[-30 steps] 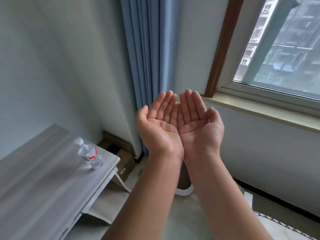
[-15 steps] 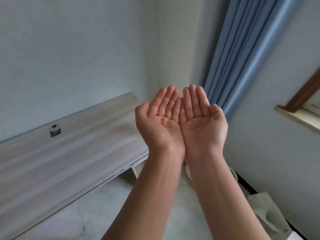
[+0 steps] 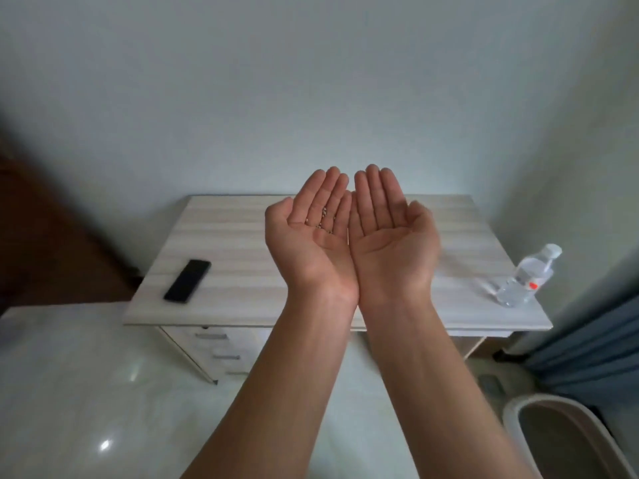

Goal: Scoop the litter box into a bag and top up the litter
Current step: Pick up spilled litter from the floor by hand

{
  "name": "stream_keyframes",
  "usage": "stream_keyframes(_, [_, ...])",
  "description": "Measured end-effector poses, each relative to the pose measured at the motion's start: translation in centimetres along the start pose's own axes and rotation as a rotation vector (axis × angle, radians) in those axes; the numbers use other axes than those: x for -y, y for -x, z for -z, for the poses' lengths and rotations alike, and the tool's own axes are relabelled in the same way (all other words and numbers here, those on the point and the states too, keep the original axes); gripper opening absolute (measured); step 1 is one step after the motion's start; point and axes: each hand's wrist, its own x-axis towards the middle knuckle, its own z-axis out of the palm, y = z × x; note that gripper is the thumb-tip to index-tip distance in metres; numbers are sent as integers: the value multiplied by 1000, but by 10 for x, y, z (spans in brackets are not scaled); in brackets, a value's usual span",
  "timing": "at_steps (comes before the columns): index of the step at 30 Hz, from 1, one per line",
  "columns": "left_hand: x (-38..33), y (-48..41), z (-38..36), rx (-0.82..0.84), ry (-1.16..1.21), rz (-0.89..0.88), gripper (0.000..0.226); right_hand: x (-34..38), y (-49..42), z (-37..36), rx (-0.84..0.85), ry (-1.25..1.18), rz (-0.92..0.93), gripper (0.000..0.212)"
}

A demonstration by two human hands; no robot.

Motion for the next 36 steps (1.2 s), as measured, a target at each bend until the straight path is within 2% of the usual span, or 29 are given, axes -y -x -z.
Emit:
stream_keyframes(8, [-84, -24, 29, -92, 72, -258, 49, -88, -12, -40, 110, 77, -266, 44])
stream_keyframes(23, [-137, -70, 57, -283, 173, -611, 44, -173, -59, -58, 179, 97, -665, 45])
stream_keyframes(29, [-204, -38, 101, -389, 288, -850, 46, -250, -12, -72, 278, 176, -893, 46])
stream_keyframes(36, [-318, 20, 163, -437, 357, -1077, 46, -363, 76, -105, 447, 287, -1057, 47])
